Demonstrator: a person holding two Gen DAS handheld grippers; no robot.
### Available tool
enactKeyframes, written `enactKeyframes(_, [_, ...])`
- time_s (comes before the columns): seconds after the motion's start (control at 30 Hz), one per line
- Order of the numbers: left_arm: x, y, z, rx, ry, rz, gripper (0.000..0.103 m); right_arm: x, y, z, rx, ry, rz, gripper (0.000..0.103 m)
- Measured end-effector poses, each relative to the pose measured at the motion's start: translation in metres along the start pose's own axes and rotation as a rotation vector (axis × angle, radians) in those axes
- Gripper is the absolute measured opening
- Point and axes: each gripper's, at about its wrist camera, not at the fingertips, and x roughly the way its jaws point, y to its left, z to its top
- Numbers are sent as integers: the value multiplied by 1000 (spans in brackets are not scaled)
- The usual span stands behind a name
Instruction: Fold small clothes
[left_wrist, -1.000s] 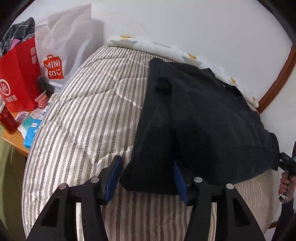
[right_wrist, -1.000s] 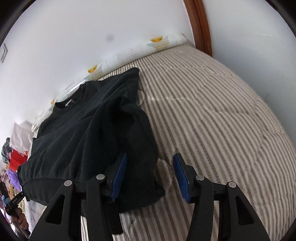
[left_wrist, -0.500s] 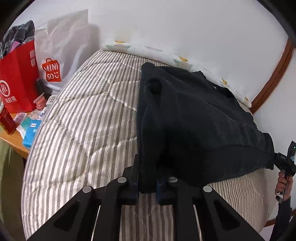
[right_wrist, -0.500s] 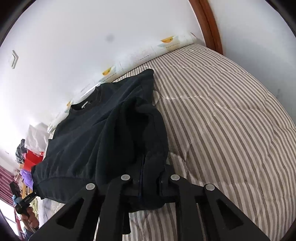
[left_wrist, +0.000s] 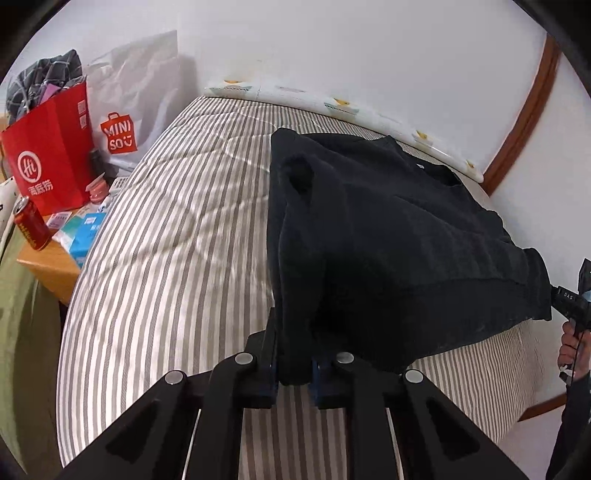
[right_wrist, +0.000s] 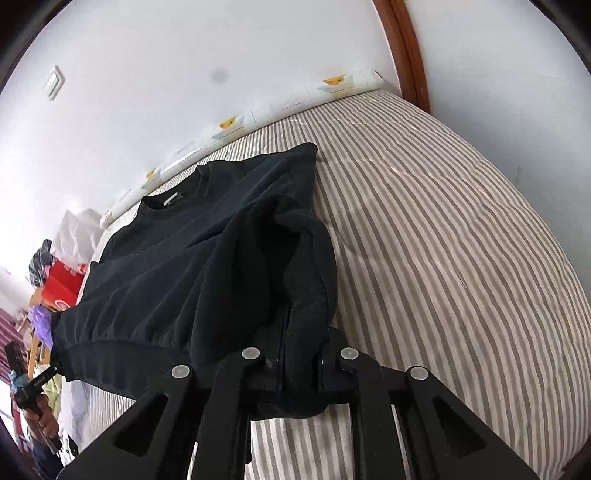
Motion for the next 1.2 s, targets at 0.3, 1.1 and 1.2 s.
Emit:
enactKeyframes(0.3, [-18,-12,-41,60,3,10,16,-32,-6,-31,-53,-22,-68,13])
enactKeyframes(1.1, [-16,-41,-25,45,8,-58,32,-35,42,-59,-123,-80,-112,45])
enactKeyframes(1.2, [-4,-40,-27,59,24,-40,40,-30,46,-59,-148,-82,-131,45])
